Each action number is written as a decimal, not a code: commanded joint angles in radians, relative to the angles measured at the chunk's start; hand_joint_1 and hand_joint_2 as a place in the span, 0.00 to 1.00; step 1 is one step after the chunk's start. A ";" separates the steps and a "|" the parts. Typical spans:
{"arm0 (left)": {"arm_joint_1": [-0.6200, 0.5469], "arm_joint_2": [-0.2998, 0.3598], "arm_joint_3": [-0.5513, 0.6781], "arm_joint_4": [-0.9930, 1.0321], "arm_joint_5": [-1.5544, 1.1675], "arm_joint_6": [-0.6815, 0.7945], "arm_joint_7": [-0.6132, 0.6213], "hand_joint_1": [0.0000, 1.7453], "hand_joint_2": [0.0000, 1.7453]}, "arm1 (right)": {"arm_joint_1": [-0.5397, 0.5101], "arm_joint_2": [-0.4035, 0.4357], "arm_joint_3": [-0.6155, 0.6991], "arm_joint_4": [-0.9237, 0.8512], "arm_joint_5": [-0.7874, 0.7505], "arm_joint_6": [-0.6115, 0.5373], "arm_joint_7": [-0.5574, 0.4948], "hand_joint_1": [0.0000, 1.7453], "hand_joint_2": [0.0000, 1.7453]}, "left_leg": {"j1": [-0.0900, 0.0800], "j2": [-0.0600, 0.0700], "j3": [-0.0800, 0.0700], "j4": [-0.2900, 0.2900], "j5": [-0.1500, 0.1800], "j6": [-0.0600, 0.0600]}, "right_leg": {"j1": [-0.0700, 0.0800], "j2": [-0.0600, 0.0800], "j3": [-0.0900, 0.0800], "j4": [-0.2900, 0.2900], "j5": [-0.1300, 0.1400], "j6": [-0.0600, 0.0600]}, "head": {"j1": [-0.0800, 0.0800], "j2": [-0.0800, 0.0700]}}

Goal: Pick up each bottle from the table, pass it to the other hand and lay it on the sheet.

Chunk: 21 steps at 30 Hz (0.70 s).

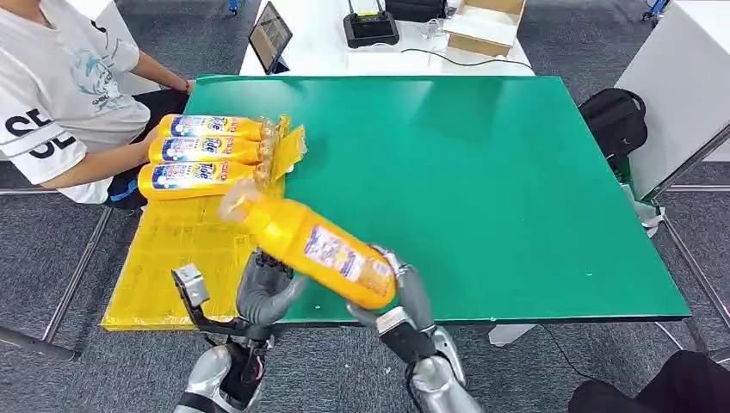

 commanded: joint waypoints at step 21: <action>-0.075 0.028 -0.069 0.150 -0.040 -0.025 0.065 0.00 1.00 | -0.193 0.048 0.292 0.430 0.252 0.002 0.107 1.00 1.00 | 0.001 0.000 0.006 -0.001 -0.002 0.001 | 0.002 -0.002 0.005 -0.001 -0.002 -0.003 | 0.000 0.000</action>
